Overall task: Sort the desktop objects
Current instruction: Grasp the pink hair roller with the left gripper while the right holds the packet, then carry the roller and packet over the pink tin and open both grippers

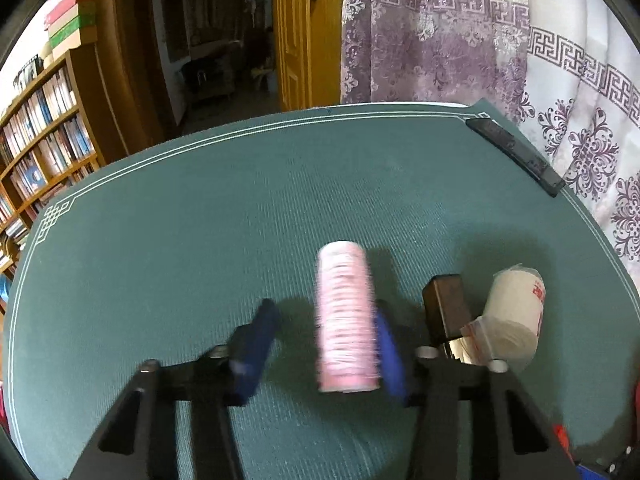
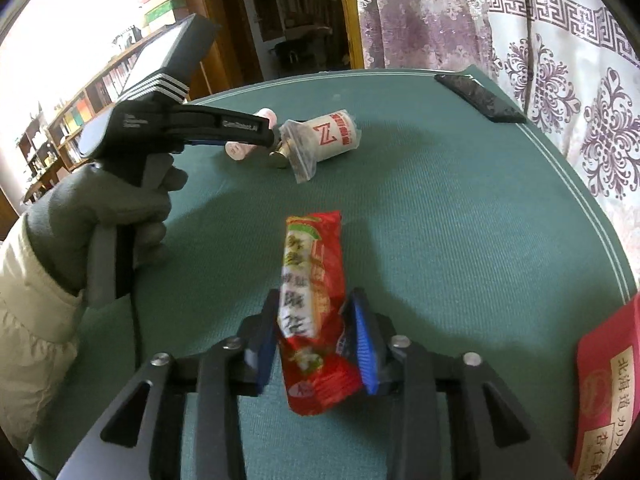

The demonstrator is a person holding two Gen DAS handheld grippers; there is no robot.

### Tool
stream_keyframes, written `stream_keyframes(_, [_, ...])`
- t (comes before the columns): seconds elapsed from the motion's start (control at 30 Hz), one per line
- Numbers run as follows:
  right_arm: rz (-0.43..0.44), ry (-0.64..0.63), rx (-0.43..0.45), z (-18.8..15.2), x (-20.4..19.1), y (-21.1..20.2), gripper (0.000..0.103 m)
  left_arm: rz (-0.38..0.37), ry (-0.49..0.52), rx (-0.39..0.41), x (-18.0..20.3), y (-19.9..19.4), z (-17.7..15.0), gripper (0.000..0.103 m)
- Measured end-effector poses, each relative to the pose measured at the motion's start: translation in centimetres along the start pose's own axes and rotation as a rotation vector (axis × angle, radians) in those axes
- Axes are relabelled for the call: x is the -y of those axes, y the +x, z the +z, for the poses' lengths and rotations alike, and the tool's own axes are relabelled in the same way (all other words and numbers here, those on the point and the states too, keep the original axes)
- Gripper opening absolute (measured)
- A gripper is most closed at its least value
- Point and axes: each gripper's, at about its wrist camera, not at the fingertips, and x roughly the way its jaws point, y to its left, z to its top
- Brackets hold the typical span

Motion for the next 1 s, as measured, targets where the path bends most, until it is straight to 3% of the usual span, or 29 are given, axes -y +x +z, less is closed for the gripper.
stream_keyframes(0.03, [0.005, 0.002, 0.002, 0.0, 0.0, 0.0, 0.065, -0.006, -0.006, 0.002, -0.3, -0.2, -0.1, 0.03])
stream_keyframes(0.1, [-0.01, -0.001, 0.019, 0.1, -0.1, -0.3, 0.077, -0.029, -0.028, 0.004, -1.0, -0.6, -0.4, 0.029])
stream_keyframes(0.4, [0.042, -0.003, 0.014, 1.2, -1.1, -0.2, 0.077, -0.067, -0.064, 0.042, -2.3, -4.0, -2.6, 0.029])
stream_keyframes(0.47, [0.034, -0.03, -0.014, 1.2, -2.0, 0.6, 0.072, -0.074, -0.068, 0.05, -2.6, -5.1, -3.1, 0.029])
stream_keyframes(0.5, [0.028, -0.035, -0.03, 1.0, -2.1, 1.0, 0.058, -0.076, -0.069, 0.052, -2.5, -5.4, -3.2, 0.029])
stream_keyframes(0.6, [0.008, -0.024, -0.032, 1.0, -2.0, 1.1, 0.037, -0.09, -0.071, 0.06, -2.5, -6.7, -4.0, 0.029])
stream_keyframes(0.77, [0.006, 0.037, 0.006, 0.8, -1.1, -0.9, 0.027, -0.131, -0.057, 0.067, -1.0, -8.4, -4.7, 0.029])
stream_keyframes(1.0, [-0.045, 0.111, 0.135, -0.5, 1.0, -8.2, 0.027, -0.217, 0.012, 0.101, 3.5, -11.7, -4.9, 0.029])
